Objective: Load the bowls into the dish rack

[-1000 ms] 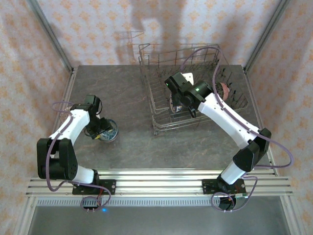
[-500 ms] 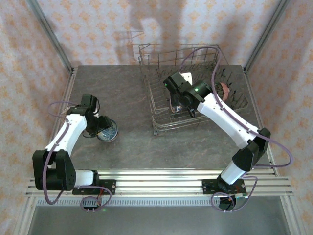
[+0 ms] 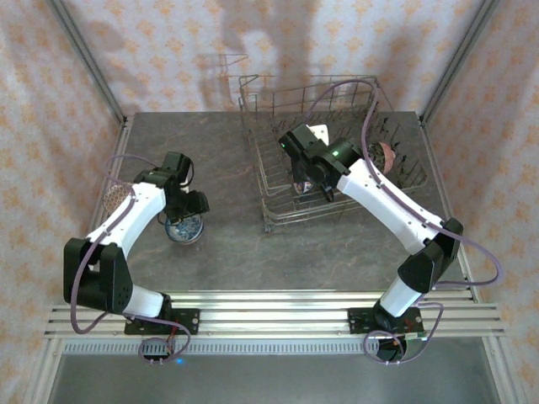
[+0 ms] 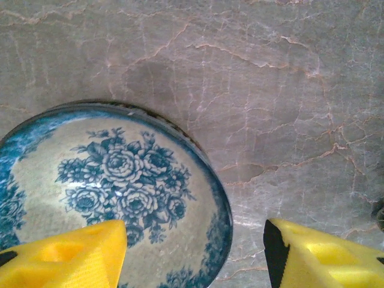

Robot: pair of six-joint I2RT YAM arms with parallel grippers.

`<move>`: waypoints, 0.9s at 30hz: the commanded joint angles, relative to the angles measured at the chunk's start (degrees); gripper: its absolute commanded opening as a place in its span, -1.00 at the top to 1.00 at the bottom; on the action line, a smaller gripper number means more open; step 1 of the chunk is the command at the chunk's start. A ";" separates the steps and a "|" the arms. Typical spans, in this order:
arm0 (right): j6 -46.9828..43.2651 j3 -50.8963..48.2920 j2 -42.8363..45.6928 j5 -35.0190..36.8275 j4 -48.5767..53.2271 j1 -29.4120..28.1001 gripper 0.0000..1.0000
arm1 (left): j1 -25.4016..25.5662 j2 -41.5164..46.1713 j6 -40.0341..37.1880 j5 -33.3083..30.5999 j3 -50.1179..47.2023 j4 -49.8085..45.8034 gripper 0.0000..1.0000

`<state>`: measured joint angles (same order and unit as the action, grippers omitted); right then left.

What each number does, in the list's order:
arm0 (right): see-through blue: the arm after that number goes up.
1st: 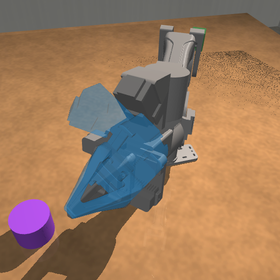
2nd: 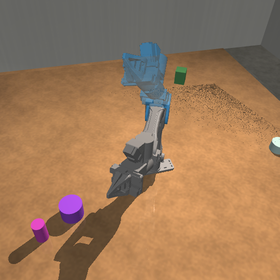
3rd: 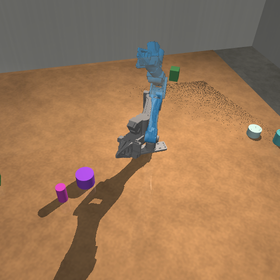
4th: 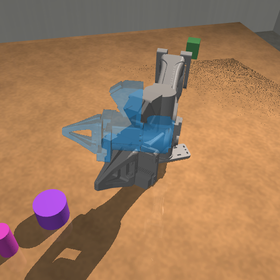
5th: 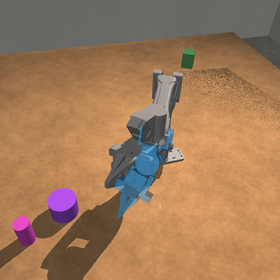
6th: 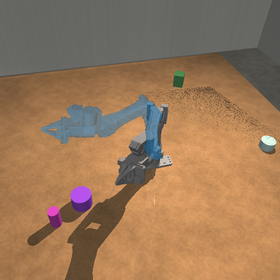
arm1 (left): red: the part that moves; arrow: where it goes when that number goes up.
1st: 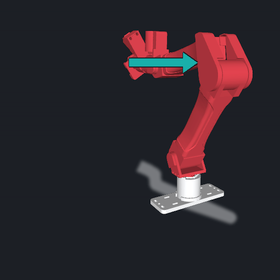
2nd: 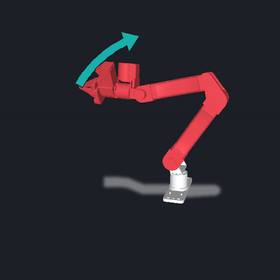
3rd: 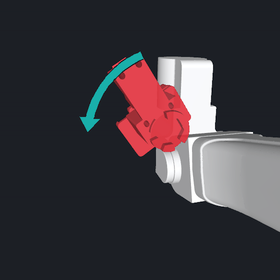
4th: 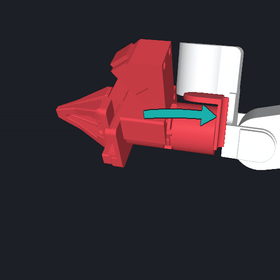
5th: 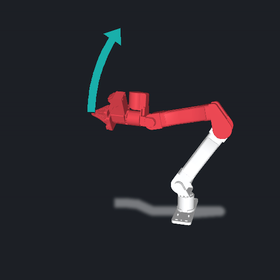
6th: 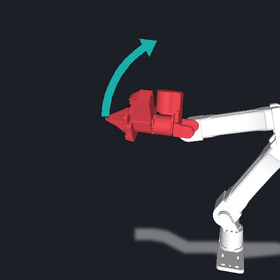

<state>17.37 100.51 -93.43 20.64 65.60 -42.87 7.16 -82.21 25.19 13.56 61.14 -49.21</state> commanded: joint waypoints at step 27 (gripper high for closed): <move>0.05 -2.18 -0.37 3.00 -0.04 -0.28 -0.64 | 1.73 -11.16 0.38 -2.56 6.46 -3.61 0.62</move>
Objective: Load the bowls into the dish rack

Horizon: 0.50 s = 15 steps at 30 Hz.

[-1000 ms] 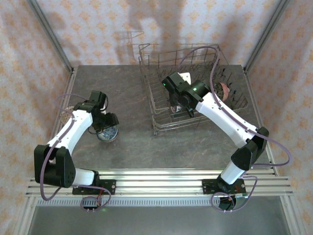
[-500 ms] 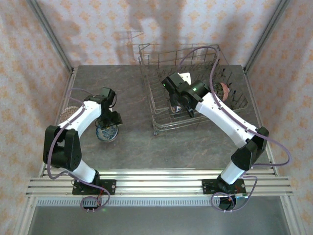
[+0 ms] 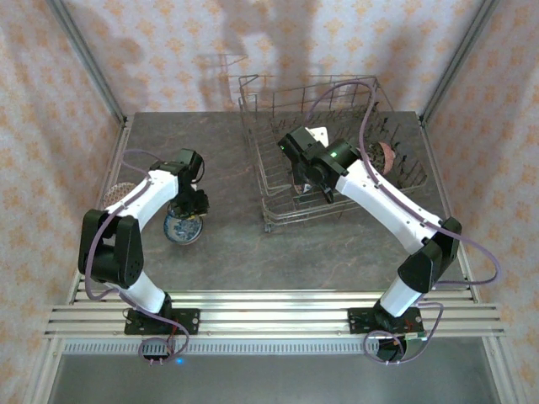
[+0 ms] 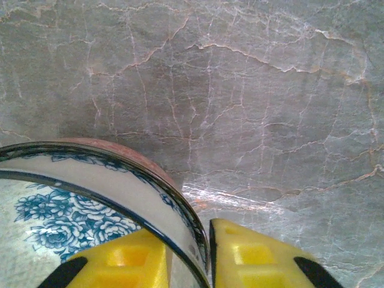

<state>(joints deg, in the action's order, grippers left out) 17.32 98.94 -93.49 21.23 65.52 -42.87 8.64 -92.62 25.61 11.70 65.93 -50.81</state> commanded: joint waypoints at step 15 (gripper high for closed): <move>0.54 0.72 1.03 2.59 1.53 -0.28 -0.64 | 0.26 2.67 0.19 1.11 1.73 -2.75 1.00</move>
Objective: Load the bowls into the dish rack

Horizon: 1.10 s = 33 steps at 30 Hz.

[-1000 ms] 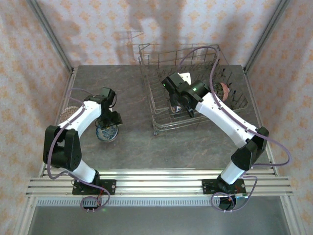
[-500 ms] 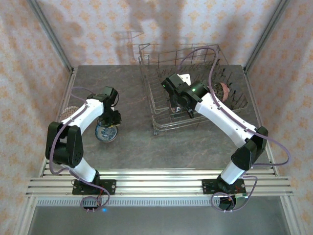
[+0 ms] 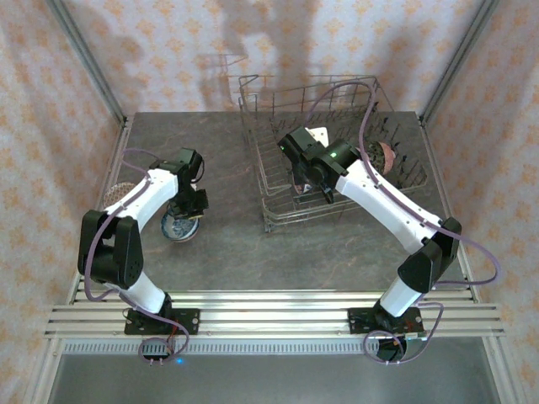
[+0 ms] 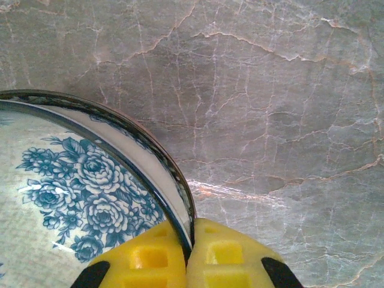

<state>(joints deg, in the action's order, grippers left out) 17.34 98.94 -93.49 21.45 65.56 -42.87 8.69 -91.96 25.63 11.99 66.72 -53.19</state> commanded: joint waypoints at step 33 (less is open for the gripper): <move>-12.11 4.48 5.43 -3.87 -13.44 -17.32 -0.50 | 10.19 24.76 44.08 -1.56 11.64 21.43 1.00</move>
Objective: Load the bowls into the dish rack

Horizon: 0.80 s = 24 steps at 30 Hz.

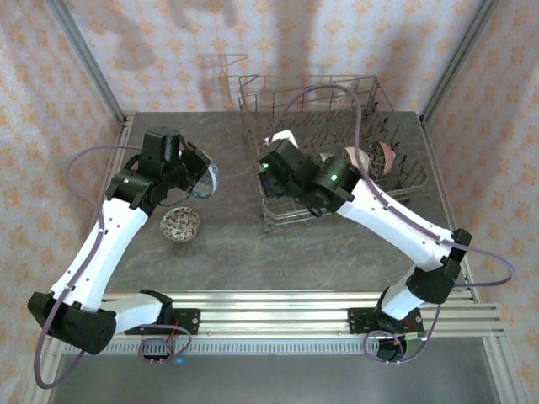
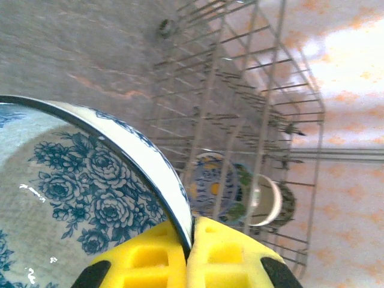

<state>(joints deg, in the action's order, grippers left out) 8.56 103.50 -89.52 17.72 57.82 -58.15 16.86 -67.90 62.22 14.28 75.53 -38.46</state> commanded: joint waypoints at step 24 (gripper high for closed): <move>-2.90 -7.94 -1.87 0.70 -27.95 -6.44 -0.20 | 10.74 -0.83 15.04 -12.37 6.98 7.80 1.00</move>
<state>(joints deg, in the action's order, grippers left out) 4.73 95.24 -89.71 14.98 32.12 -64.34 27.03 -68.79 76.31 3.81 79.46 -34.35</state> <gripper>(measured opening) 0.605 0.049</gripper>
